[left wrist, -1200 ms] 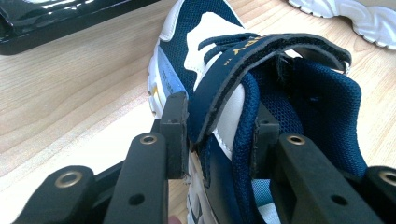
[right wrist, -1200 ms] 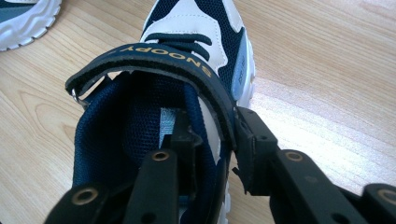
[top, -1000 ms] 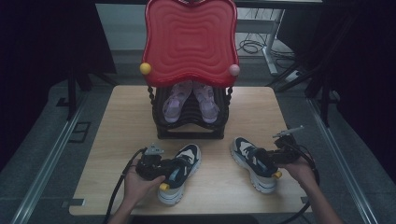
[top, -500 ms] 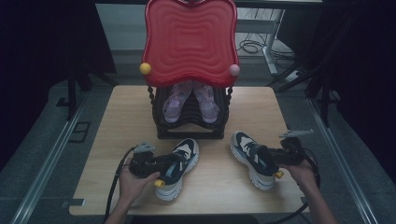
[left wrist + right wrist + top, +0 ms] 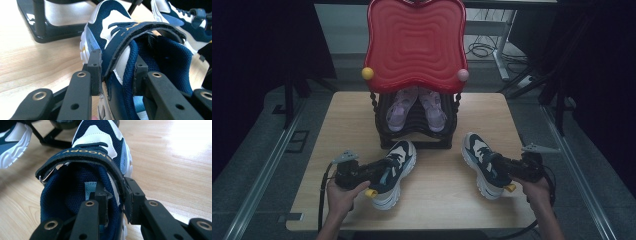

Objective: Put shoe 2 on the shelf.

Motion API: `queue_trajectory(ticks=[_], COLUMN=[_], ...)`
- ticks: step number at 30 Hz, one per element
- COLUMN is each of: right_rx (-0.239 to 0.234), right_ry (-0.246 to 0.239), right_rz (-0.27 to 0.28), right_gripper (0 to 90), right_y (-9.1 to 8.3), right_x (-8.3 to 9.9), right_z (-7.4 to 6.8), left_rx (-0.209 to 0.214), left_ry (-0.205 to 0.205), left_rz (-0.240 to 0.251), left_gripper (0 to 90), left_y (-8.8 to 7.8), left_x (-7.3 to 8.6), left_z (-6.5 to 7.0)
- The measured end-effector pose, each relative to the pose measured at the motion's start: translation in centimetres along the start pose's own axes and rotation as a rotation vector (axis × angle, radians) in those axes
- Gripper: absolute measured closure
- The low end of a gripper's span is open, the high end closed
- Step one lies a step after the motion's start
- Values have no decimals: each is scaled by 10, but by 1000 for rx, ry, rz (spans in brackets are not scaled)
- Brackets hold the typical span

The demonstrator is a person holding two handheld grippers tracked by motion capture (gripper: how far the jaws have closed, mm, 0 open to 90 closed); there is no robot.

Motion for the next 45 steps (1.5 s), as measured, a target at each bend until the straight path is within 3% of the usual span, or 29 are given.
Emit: queue_trajectory(ticks=[8, 29, 45], right_rx=[-35, -71, -77], right_ry=[39, 129, 173], right_rz=[80, 198, 263], right_gripper=[752, 752, 750], right_y=[-2, -6, -7], right_x=[5, 5, -2], right_z=[2, 6, 7], left_rx=[25, 31, -10], left_ry=[-46, -78, -103], left_rz=[73, 187, 262], left_gripper=[687, 687, 688], left_y=[-18, -54, -80], left_x=[2, 8, 9], left_z=[-11, -34, -51])
Point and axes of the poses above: each handheld gripper's, and its own axes: y roughly forward along the jaws, x roughly out of its underside, z roughly to its right, the point moved 4 cm from there along y, roughly forward along the jaws, and after that the axes turned 10 degrees about -z, right-handed, at the moved point
